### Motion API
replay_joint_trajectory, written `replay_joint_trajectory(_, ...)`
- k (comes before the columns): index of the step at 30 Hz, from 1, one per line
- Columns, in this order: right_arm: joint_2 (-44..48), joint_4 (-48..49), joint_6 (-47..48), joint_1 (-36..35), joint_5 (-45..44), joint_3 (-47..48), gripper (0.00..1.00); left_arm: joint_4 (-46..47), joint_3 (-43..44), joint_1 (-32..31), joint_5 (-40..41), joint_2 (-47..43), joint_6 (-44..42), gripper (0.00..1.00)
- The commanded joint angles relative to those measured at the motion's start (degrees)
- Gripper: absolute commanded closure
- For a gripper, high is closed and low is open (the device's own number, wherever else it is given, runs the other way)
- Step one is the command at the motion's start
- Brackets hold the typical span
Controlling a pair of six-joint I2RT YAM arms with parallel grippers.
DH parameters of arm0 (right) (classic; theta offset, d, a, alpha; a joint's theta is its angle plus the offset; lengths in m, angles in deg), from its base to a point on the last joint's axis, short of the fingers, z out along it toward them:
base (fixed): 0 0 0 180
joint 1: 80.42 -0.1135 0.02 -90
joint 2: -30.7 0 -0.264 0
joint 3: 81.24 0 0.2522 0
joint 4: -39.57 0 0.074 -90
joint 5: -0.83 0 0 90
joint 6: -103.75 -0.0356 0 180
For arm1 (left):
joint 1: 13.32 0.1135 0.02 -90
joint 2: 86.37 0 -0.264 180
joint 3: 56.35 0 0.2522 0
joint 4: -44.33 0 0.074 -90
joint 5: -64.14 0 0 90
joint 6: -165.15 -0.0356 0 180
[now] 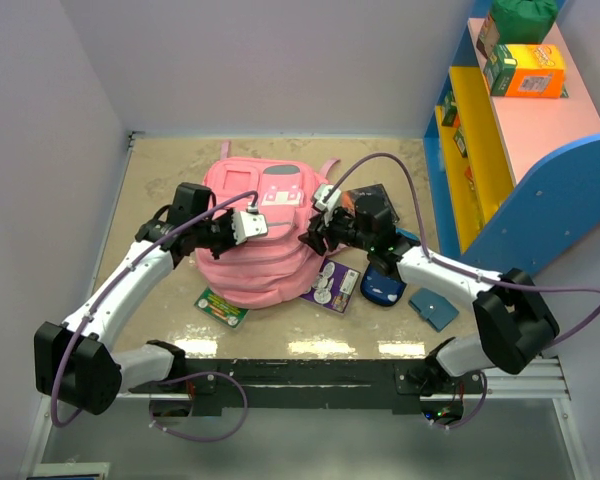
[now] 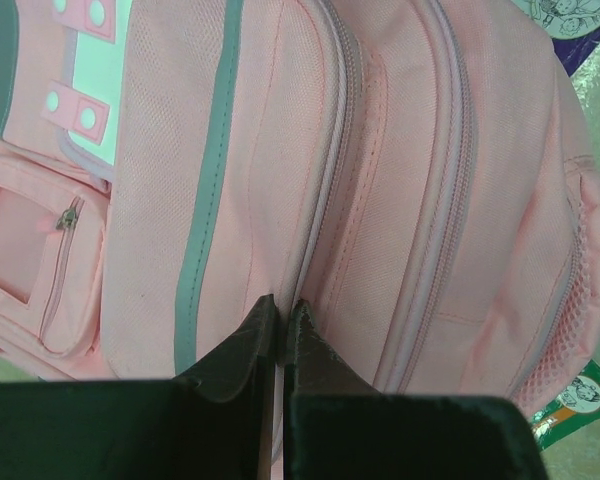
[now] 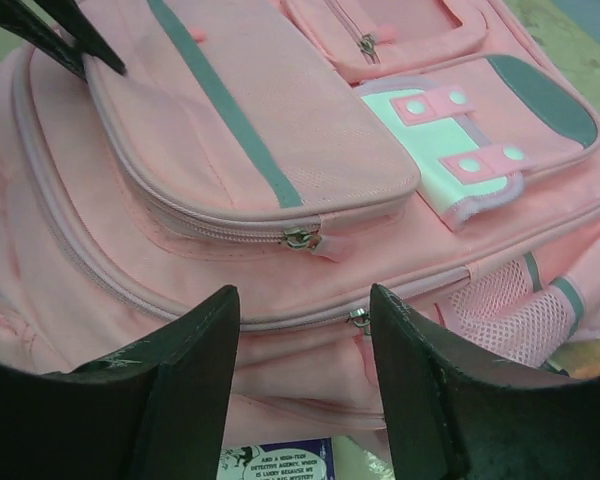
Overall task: Pack the student bag
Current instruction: Unzip the student bag at the center of the board.
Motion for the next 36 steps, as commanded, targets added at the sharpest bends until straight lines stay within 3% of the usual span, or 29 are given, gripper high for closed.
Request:
replay_joint_trajectory(1, -0.31, 5.78, 2.25, -0.03, -6.74, -0.47, 0.40, 2.12, 2.87, -0.11, -3.04, -0.99, -0.66, 1.00)
replay_joint_trajectory(6, -3.56, 6.83, 3.40, -0.03, -5.61, 1.73, 0.35, 0.62, 3.58, -0.11, -3.65, -1.08, -1.54, 1.00)
replay_joint_trajectory(19, -10.68, 6.31, 4.98, 0.67, 5.46, 8.15, 0.40, -0.44, 3.49, -0.20, -4.36, -0.81, -2.07, 1.00)
replay_joint_trajectory(23, -11.92, 7.01, 5.33, 0.85, 9.86, 8.50, 0.58, -0.09, 3.23, -0.11, -4.18, -0.55, -2.25, 1.00)
replay_joint_trajectory(25, -12.00, 5.53, 5.60, 0.85, 11.44, 9.46, 0.72, 0.09, 2.88, -0.11, -4.09, -0.29, -2.33, 1.00)
replay_joint_trajectory(26, -11.31, 4.47, 5.77, 0.85, 12.15, 9.99, 0.84, 0.09, 2.79, -0.11, -4.00, -0.20, -2.25, 1.00)
replay_joint_trajectory(28, -9.64, 6.46, 4.73, 0.77, 12.15, 9.12, 0.93, 0.18, 2.61, -0.11, -3.83, -0.20, -2.16, 1.00)
replay_joint_trajectory(31, -6.82, 8.59, 3.31, 0.68, 11.71, 7.10, 1.00, 0.44, 2.52, -0.11, -3.56, -0.11, -2.07, 1.00)
replay_joint_trajectory(36, -5.33, 6.13, 3.14, 0.68, 11.71, 6.22, 1.00, 1.06, 2.88, -0.11, -3.48, -0.28, -1.02, 1.00)
